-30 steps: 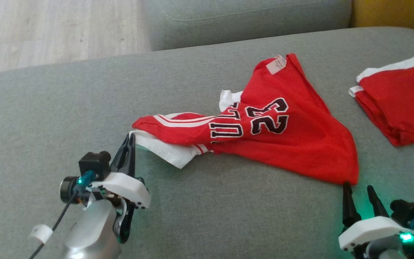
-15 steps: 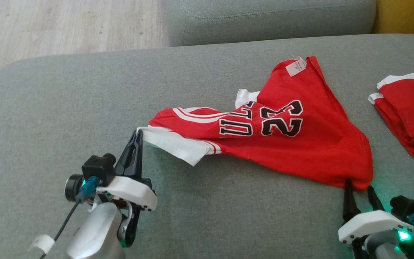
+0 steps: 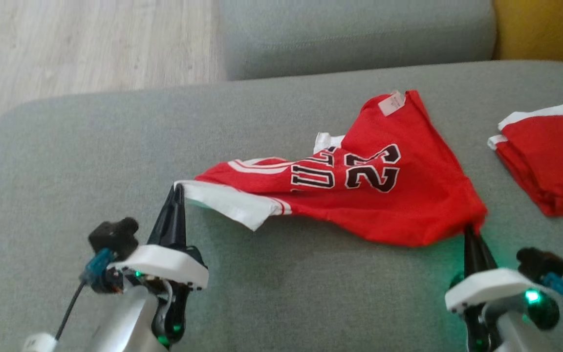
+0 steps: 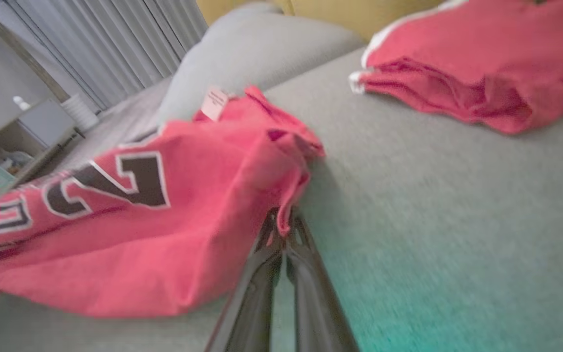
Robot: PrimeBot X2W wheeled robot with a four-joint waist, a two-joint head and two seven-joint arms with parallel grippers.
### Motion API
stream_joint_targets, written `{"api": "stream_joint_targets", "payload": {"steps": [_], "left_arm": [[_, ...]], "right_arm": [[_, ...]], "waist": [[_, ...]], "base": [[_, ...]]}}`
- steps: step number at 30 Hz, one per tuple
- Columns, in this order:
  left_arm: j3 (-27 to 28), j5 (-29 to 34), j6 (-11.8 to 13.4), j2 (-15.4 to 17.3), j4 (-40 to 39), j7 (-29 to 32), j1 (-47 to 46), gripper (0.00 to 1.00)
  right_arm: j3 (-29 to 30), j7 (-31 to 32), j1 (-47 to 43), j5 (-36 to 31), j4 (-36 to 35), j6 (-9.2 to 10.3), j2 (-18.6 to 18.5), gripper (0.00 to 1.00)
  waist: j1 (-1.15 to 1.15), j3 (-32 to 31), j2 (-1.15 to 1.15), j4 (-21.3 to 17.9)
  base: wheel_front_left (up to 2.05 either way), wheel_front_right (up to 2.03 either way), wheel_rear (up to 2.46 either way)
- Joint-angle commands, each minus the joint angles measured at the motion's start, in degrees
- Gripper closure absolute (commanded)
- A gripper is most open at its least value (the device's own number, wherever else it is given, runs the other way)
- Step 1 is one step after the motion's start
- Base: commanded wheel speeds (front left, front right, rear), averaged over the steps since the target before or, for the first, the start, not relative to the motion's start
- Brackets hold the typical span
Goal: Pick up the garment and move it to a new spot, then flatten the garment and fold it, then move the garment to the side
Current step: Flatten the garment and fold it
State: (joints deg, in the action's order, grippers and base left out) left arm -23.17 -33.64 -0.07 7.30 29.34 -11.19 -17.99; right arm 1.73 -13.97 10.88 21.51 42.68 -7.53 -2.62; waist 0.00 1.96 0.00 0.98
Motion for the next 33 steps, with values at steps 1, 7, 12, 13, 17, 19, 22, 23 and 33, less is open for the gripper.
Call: {"api": "stream_joint_targets", "payload": {"steps": [1,7,12,13,17,19,22,23,33], "left_arm": [[3.29,-2.39,-0.92,0.5,-2.79,0.57,-0.9,1.0],[5.2,-5.6,-1.83,1.13,-7.32,2.83,-2.35,1.0],[8.71,-12.18,-2.64,0.96,-14.68,8.55,-8.95,1.0],[9.38,-12.88,-2.3,0.93,-15.76,9.18,-10.53,1.0],[11.52,-14.28,-1.01,0.88,-21.37,10.61,-18.23,1.0],[12.28,-14.32,-0.2,0.77,-23.44,10.52,-20.65,1.0],[13.47,-13.62,2.63,0.61,-26.49,10.45,-22.97,1.0],[13.55,-13.07,3.64,0.67,-27.59,10.62,-23.49,1.0],[16.41,-12.97,10.5,5.01,-44.3,17.28,-17.58,1.0]], "right_arm": [[-2.31,-0.9,0.5,0.86,-4.25,0.04,-0.26,1.0],[-3.22,-0.98,0.45,2.42,-13.94,0.04,-0.26,1.0],[-3.8,4.03,5.38,1.05,-26.5,0.04,-2.63,1.0],[-3.86,5.3,6.66,0.9,-28.13,0.04,-3.56,1.0],[-4.2,10.66,13.89,1.59,-35.6,0.04,-7.35,1.0],[-4.13,12.64,16.17,2.0,-38.11,0.04,-8.42,1.0],[-4.11,15.64,18.15,1.8,-41.71,0.04,-9.81,1.0],[-3.96,16.64,18.19,1.8,-43.09,0.04,-10.07,1.0],[-1.72,26.49,11.46,0.81,-57.42,0.04,-12.44,1.0]], "waist": [[0.0,-1.48,0.0,-0.42],[0.0,-3.4,0.0,-0.37],[0.0,-4.86,0.0,0.05],[0.0,-5.06,0.0,0.08],[0.0,-5.97,0.0,0.18],[0.0,-6.28,0.0,0.2],[0.0,-6.72,0.0,0.25],[0.0,-6.81,0.0,0.34],[0.0,-4.33,0.0,0.22]], "base": [[0.0,0.0,0.0],[0.0,0.0,0.0],[0.0,0.0,0.0],[0.0,0.0,0.0],[0.0,0.0,0.0],[0.0,0.0,0.0],[0.0,0.0,0.0],[0.0,0.0,0.0],[0.0,0.0,0.0]]}}
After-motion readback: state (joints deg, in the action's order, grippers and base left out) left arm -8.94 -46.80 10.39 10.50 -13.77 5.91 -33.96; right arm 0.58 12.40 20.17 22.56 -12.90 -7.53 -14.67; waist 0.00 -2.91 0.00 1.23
